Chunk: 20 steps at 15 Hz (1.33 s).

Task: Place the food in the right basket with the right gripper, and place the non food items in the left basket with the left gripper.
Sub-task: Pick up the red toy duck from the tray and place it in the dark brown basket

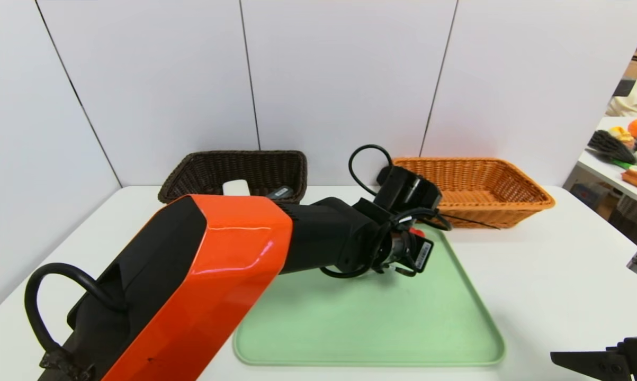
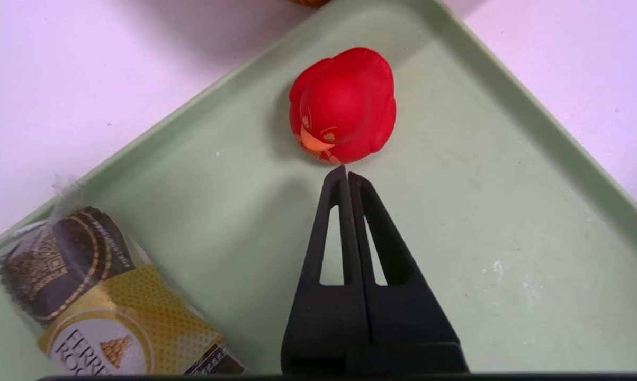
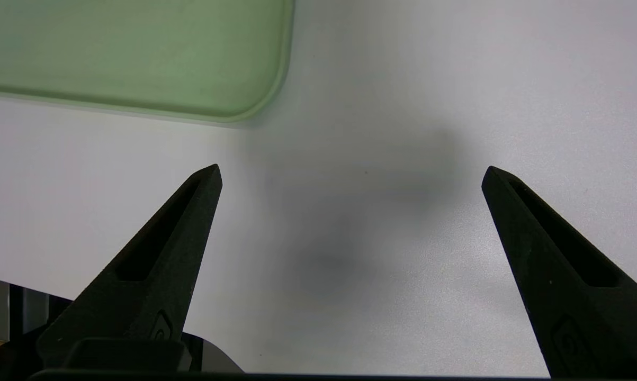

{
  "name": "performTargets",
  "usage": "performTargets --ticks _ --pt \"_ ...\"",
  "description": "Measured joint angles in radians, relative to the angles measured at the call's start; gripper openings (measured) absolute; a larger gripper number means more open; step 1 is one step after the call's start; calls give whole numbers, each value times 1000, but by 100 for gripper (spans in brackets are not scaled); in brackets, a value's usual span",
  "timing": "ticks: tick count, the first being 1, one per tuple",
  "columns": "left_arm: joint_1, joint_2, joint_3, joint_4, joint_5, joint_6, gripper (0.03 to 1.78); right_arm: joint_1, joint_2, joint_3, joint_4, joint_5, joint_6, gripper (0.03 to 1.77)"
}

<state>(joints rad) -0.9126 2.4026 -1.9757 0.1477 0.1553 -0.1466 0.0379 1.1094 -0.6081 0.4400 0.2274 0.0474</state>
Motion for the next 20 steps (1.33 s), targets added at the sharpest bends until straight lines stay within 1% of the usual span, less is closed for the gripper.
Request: performTargets --ticks 6,8,12,13,15,16,18,20 --pt "0 -97 8 18 0 -7 4 0 -1 -7 -1 -3 0 170" --pt "0 -146 10 57 0 -8 4 0 -3 -9 0 -2 0 170" --pt "4 -272 20 177 2 -10 4 0 -7 -11 -1 -1 0 170" --pt "4 -309 34 205 2 -10 4 0 -12 -11 0 -1 0 170" --pt "6 -382 94 228 3 -4 4 0 -19 -11 0 0 -1 170" --pt "11 -415 125 231 3 -2 13 0 -23 -10 0 0 -1 170" --pt "22 -470 167 233 11 -2 48 1 -32 -7 1 1 -2 170" --pt "30 -526 216 234 33 -2 76 1 -46 -6 1 1 -2 170"
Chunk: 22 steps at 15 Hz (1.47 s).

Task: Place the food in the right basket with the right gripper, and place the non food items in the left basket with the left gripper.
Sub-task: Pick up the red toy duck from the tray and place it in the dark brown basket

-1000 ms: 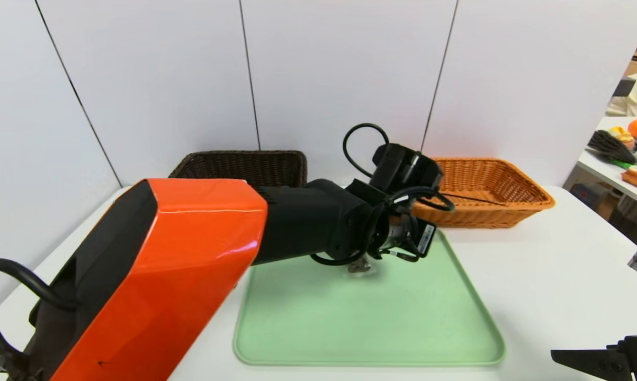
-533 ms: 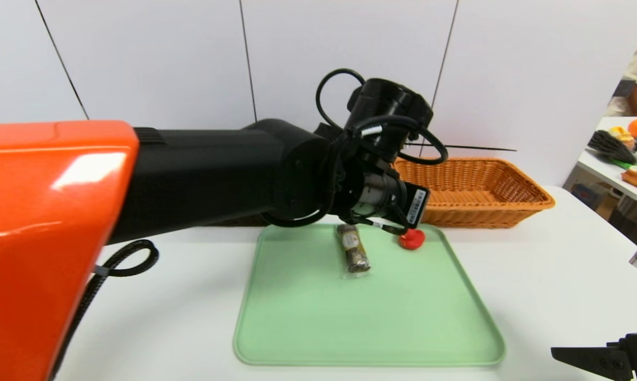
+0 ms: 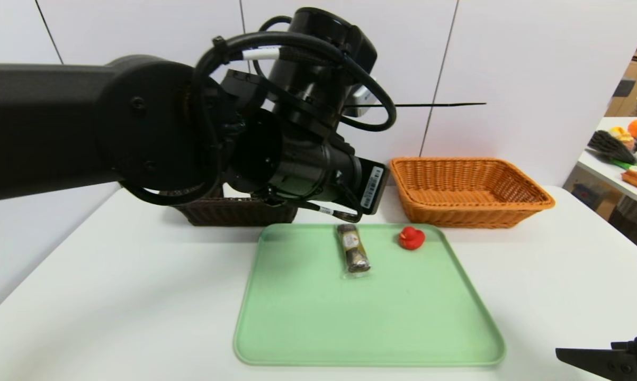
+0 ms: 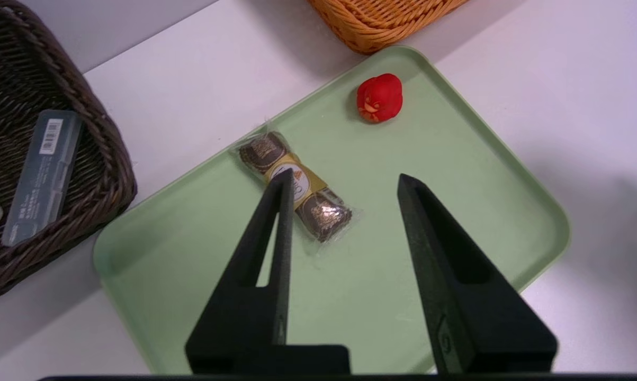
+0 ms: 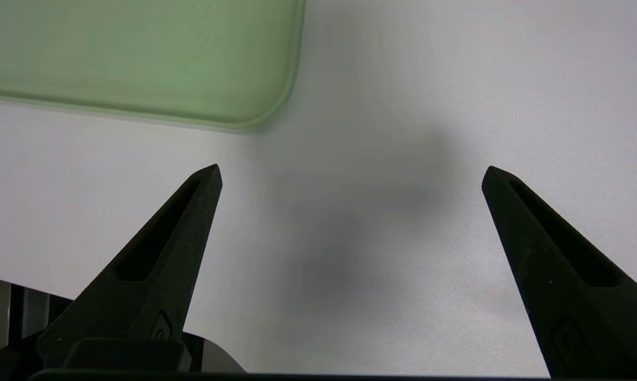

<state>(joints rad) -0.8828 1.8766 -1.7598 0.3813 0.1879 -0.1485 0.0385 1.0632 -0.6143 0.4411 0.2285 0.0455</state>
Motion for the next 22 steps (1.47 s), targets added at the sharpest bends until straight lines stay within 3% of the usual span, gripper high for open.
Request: performTargets --ticks 4,8,16,22 --pt "27 -119 114 3 9 -1 114 1 -35 -3 1 0 0 170" --pt "94 -277 248 35 11 -2 137 4 -71 -5 1 1 -2 170" --pt "266 -646 582 55 10 -6 158 45 -98 -62 0 21 -12 170" --pt "295 -739 719 42 6 -35 165 89 53 -160 -70 9 -16 170"
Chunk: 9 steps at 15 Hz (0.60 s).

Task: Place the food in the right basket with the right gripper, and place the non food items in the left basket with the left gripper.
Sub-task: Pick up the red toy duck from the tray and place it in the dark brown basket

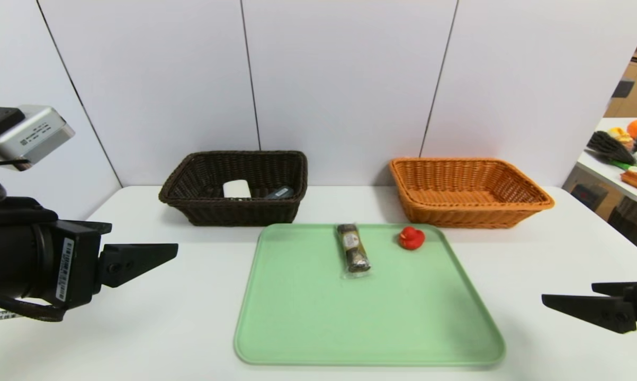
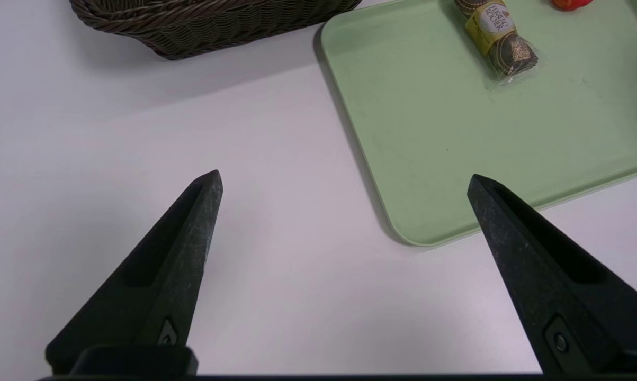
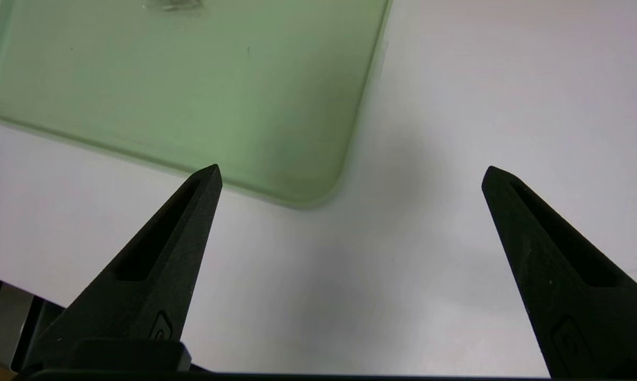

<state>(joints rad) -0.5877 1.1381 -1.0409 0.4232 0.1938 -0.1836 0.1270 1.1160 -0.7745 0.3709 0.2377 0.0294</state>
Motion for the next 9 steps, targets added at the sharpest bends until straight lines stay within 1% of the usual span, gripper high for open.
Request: performTargets --ticks 3,6,8,9 --pt "0 25 7 -21 1 -6 167 39 135 -113 -15 0 2 170" --pt "-1 58 7 -22 0 -8 167 117 276 -222 -16 -1 8 170" --pt "-2 76 6 -22 -1 -7 167 175 365 -288 -17 -4 36 170" --pt "-3 84 2 -23 -1 -7 168 201 405 -317 -17 -16 59 170"
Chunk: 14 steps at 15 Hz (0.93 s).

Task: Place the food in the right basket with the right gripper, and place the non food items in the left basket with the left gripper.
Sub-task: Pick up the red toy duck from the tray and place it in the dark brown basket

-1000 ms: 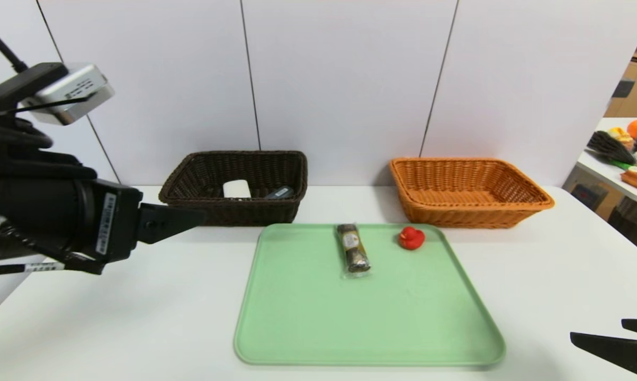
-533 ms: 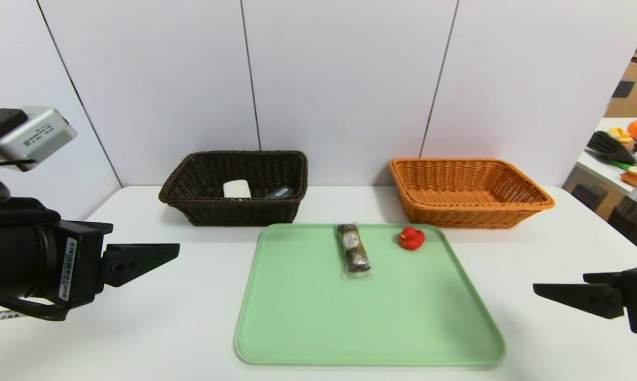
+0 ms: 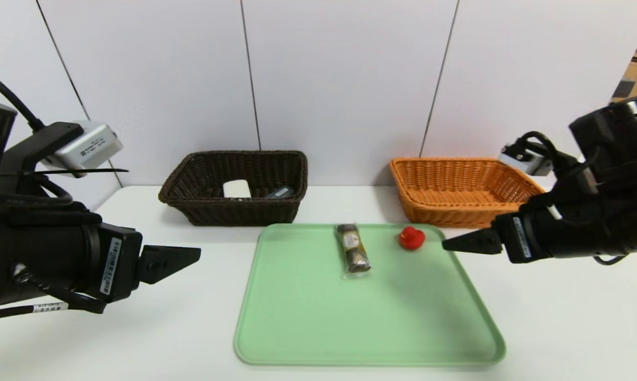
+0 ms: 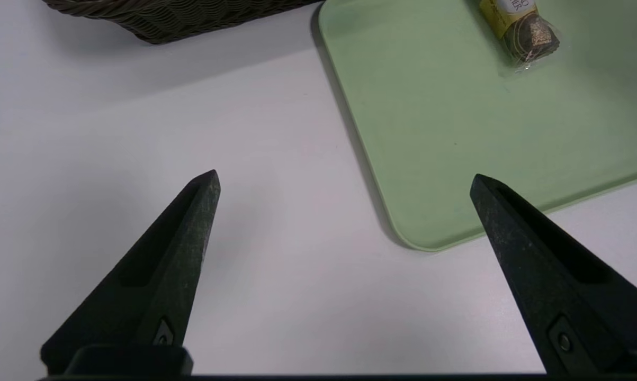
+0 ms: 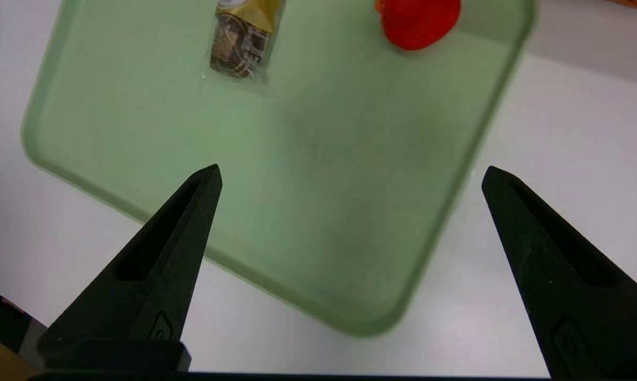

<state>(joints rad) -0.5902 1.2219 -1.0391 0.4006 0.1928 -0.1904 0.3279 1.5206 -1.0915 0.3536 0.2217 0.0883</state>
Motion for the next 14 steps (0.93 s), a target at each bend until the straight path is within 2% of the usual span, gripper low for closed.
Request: performTargets --ticks 5,7,10,14 --pt "-3 21 0 -46 -3 4 169 103 184 -105 0 -140 88 170" --pt "-4 26 -1 -47 -3 5 169 112 241 -128 -2 -177 98 170" --pt "-3 28 0 -47 -3 3 169 113 318 -148 -48 -276 115 170" --pt "-3 31 2 -47 -3 1 169 111 387 -158 -138 -287 118 170"
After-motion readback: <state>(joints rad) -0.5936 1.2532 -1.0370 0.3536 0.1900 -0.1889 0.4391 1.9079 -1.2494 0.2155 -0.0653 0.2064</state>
